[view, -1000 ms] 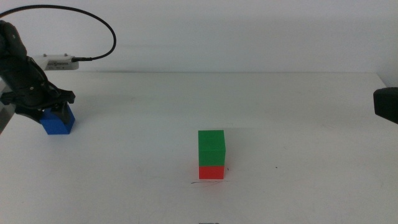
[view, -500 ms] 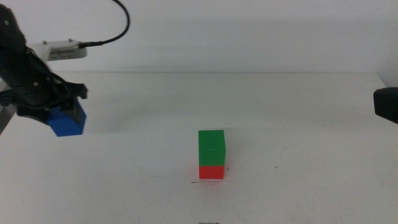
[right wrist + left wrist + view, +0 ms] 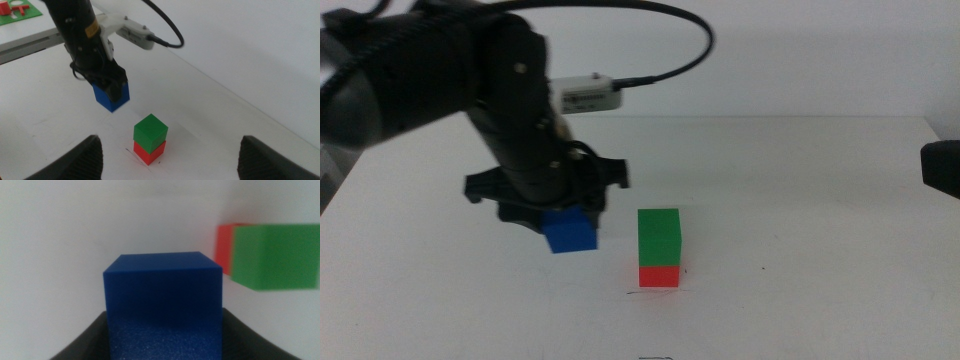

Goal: Stack red cubes first, then green, then blue cubes in a specific spot.

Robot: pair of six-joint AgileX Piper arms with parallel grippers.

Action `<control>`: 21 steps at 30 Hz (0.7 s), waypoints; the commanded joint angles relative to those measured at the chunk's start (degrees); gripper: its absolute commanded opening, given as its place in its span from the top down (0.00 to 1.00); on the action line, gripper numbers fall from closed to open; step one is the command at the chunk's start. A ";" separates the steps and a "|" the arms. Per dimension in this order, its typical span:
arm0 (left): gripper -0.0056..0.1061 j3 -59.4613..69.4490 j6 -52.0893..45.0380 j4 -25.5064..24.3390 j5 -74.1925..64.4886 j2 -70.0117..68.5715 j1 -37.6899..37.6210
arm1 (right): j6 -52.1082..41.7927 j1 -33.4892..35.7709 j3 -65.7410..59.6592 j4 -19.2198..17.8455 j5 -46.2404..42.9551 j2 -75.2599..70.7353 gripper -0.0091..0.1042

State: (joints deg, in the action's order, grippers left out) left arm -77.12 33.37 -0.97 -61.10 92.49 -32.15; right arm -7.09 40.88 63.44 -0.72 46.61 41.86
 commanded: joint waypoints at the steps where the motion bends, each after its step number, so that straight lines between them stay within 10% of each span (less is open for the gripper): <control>1: 0.94 -3.96 6.52 -2.08 -0.59 -1.94 -3.39 | -0.69 -0.30 1.42 -0.43 -4.10 -0.02 0.23; 21: 0.94 -30.70 8.89 -4.35 -14.17 15.49 -12.48 | -0.69 -0.30 1.42 -0.49 -4.16 -0.02 0.23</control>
State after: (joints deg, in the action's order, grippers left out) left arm -105.81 41.13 -4.89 -70.88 111.22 -44.24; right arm -7.09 40.88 63.44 -0.72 46.61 41.86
